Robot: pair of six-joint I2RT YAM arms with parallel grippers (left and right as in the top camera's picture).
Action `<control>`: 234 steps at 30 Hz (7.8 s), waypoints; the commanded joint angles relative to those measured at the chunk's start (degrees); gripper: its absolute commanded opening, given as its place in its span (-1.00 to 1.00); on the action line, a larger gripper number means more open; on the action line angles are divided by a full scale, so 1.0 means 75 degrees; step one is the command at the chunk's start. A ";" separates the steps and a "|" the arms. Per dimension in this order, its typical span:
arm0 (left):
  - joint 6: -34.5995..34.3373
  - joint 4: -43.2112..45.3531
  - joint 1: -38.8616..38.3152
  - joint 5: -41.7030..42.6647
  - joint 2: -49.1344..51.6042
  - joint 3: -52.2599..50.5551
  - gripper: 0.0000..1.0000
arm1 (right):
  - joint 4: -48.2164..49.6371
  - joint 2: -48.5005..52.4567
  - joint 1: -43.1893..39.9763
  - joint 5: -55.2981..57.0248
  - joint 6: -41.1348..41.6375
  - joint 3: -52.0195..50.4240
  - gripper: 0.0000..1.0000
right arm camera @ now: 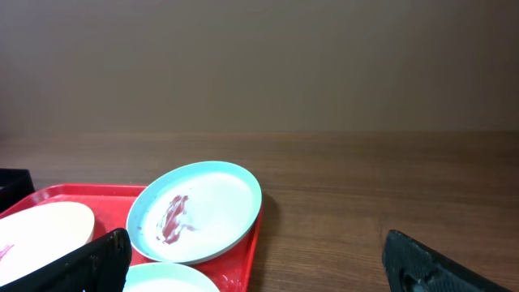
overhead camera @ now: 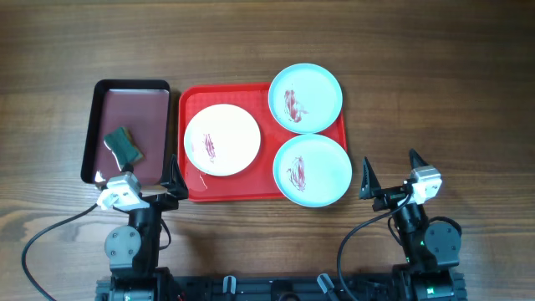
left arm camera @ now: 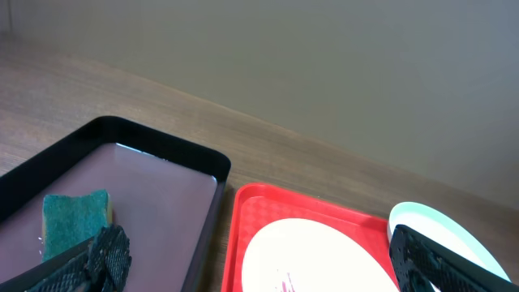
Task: Clean dirty plates on tray and stack at the side
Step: 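Raise both arms from rest toward the trays, then move right gripper to the white plate's rim and grip it, then lower left gripper into black tray and grasp the green sponge, then carry the sponge with left gripper onto the white plate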
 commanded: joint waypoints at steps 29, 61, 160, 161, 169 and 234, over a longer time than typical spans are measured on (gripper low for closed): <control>0.0154 0.0000 -0.0041 0.0073 -0.0055 -0.0047 1.00 | 0.0038 -0.0009 -0.0052 0.0096 0.0309 -0.0006 1.00; -0.0245 -0.5727 -0.0041 0.0740 0.5365 0.8419 1.00 | -0.0557 0.3220 -0.0052 -0.2369 -0.0606 0.4709 0.99; -0.1212 -0.5365 0.1390 -0.1897 1.5510 1.0311 -0.92 | -0.5432 1.6964 0.4398 0.0332 0.3564 1.2383 -0.91; -0.1212 -0.5368 0.1390 -0.1897 1.5510 1.0305 -0.92 | -0.5429 1.6964 0.4398 0.0332 0.3564 1.2383 -0.91; -0.0973 -0.5453 0.1390 -0.1897 1.5472 1.0319 -0.92 | -0.5400 1.6964 0.4398 0.0332 0.3561 1.2383 -0.91; -0.1676 -0.4902 0.1271 -0.0137 1.4997 0.9585 -0.92 | -0.5345 1.6964 0.4398 0.0254 0.3558 1.2383 -0.90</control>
